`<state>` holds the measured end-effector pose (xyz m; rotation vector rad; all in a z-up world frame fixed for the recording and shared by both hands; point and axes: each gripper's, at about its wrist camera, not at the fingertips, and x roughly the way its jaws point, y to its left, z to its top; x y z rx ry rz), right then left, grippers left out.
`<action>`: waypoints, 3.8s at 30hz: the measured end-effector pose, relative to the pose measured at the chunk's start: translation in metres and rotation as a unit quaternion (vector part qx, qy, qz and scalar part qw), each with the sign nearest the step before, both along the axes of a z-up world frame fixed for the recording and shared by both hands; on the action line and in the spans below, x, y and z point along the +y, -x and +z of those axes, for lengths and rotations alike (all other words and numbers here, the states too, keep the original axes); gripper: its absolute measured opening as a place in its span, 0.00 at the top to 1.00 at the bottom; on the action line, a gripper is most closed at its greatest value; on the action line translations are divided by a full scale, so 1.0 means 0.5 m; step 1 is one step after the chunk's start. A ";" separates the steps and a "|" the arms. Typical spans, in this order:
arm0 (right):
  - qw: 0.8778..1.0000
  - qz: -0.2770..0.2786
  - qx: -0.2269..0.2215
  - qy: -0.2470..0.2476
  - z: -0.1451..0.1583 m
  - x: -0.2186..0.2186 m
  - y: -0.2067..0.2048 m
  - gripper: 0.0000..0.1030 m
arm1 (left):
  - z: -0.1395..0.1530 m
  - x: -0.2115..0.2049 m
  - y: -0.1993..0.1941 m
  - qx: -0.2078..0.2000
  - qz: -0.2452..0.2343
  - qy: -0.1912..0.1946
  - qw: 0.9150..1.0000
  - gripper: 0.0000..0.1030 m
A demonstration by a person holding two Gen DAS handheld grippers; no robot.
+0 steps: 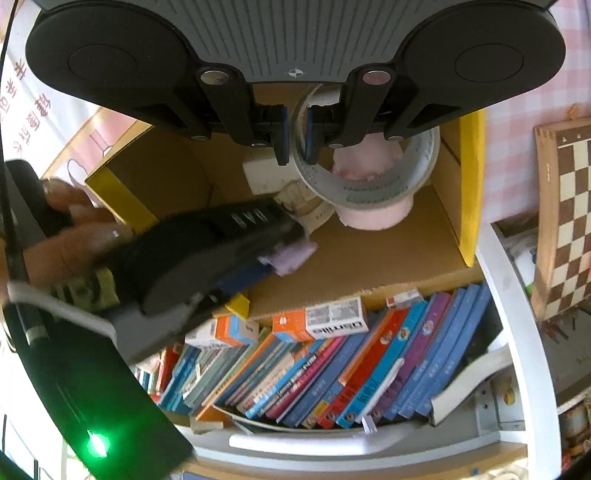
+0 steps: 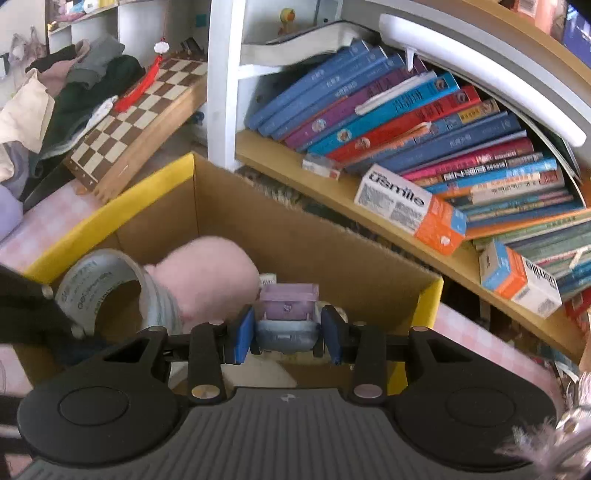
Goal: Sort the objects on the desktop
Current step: 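Carry the tape roll with the left tool into the yellow box while the right tool lowers the car inside, then open both tools to release the tape roll and toy car in the box, then withdraw both tools from the box toward the pink USB stick and white charger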
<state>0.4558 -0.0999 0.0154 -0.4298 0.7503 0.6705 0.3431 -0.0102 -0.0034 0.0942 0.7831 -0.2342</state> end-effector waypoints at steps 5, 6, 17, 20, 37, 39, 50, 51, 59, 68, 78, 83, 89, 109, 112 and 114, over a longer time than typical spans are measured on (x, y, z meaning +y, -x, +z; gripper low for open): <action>1.000 0.008 -0.011 0.004 -0.001 0.017 -0.012 0.64 | -0.016 0.004 -0.009 0.016 0.006 0.016 1.000 0.90; 1.000 0.010 -0.013 0.005 -0.002 0.020 -0.013 0.64 | -0.019 0.006 -0.013 0.020 0.009 0.022 1.000 0.90; 0.999 0.028 -0.020 0.001 0.008 0.052 -0.021 0.65 | -0.018 0.026 -0.008 0.025 0.034 0.053 0.998 0.57; 0.999 0.032 -0.016 0.006 0.001 0.060 -0.022 0.65 | -0.003 0.018 0.007 0.006 0.031 0.042 0.999 0.41; 1.000 0.012 0.018 -0.008 0.001 0.045 -0.025 0.38 | 0.053 0.006 0.049 -0.058 0.034 0.028 0.997 0.17; 1.000 0.009 0.018 -0.021 0.013 0.035 -0.018 0.34 | 0.060 0.007 0.059 -0.065 0.037 0.029 0.997 0.17; 0.997 -0.011 -0.010 -0.072 0.095 -0.019 0.057 0.25 | 0.112 0.008 0.132 -0.114 0.038 0.026 0.992 0.15; 0.997 -0.012 -0.014 -0.074 0.101 -0.023 0.066 0.24 | 0.116 0.010 0.140 -0.117 0.039 0.027 0.992 0.15; 0.994 -0.032 -0.042 -0.094 0.140 -0.071 0.153 0.21 | 0.135 0.027 0.211 -0.133 0.046 0.032 0.990 0.12; 0.992 -0.068 -0.071 -0.080 0.141 -0.125 0.258 0.18 | 0.132 0.056 0.289 -0.132 0.061 0.034 0.989 0.12; 0.992 -0.088 -0.069 -0.057 0.097 -0.140 0.372 0.17 | 0.105 0.080 0.351 -0.113 0.071 0.039 0.990 0.11; 0.993 -0.095 -0.060 -0.047 0.071 -0.144 0.421 0.16 | 0.100 0.079 0.374 -0.110 0.066 0.039 0.991 0.11; 0.992 -0.113 -0.047 -0.040 0.041 -0.156 0.478 0.15 | 0.081 0.070 0.411 -0.102 0.056 0.033 0.993 0.11; 0.988 -0.150 0.021 -0.021 -0.060 -0.136 0.636 0.15 | -0.013 0.055 0.489 -0.021 0.052 0.017 0.998 0.11; 0.989 -0.144 0.033 -0.009 -0.075 -0.124 0.643 0.15 | -0.033 0.043 0.493 -0.002 0.042 0.002 0.999 0.11; 0.989 -0.145 0.037 -0.006 -0.079 -0.122 0.644 0.16 | -0.039 0.039 0.496 0.000 0.034 -0.002 0.999 0.11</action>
